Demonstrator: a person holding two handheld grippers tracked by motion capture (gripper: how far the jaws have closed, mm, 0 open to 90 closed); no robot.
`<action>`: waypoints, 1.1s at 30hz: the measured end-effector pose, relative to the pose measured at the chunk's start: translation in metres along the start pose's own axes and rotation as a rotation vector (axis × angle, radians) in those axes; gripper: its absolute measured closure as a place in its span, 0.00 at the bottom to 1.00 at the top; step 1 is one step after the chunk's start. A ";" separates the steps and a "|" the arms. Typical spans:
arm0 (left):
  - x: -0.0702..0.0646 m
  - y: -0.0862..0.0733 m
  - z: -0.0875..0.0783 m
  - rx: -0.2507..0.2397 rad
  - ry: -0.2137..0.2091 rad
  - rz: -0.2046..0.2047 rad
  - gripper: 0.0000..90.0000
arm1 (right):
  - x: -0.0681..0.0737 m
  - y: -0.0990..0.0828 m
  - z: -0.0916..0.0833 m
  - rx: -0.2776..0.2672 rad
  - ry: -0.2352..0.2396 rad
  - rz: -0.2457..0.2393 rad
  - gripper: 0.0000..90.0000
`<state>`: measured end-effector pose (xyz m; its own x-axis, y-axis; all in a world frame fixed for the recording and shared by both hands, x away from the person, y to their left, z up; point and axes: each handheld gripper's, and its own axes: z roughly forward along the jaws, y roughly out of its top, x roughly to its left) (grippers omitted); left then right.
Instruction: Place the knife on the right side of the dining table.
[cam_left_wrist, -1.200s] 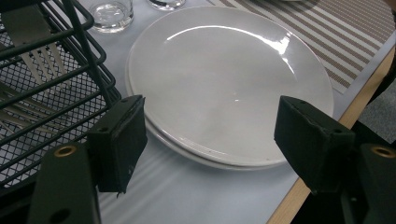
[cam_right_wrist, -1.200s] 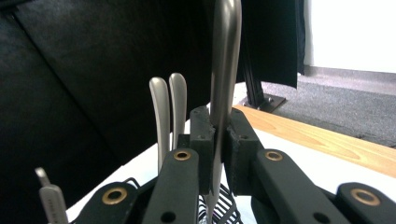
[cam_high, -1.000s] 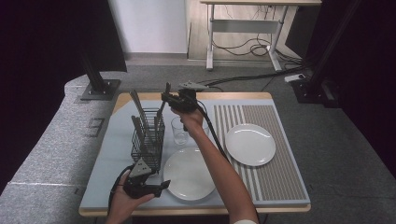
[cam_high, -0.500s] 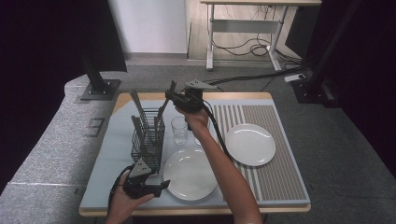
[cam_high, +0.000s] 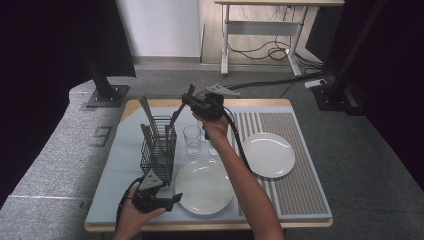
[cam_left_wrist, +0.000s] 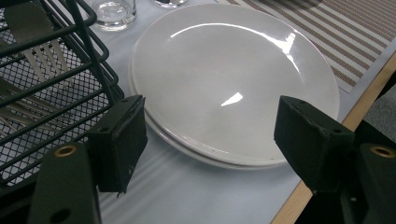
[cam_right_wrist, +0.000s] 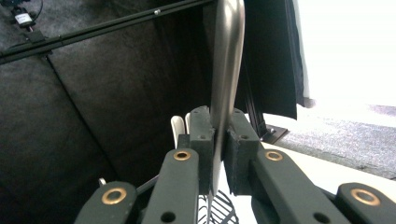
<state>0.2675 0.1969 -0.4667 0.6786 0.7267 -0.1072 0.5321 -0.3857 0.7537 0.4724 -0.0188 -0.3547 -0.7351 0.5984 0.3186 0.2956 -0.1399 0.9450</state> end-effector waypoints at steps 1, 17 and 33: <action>0.000 0.000 0.000 -0.001 0.000 0.000 0.29 | 0.000 0.001 -0.002 -0.007 -0.003 0.005 0.92; -0.001 0.000 0.001 0.001 0.002 0.002 0.29 | 0.003 0.013 -0.019 -0.048 0.008 0.003 0.93; -0.003 0.000 0.003 0.010 -0.001 0.005 0.29 | 0.001 0.011 -0.024 -0.034 0.012 0.012 0.93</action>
<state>0.2675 0.1931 -0.4682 0.6820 0.7239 -0.1038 0.5336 -0.3955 0.7475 0.4603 -0.0387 -0.3420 -0.7391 0.5870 0.3304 0.2834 -0.1741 0.9431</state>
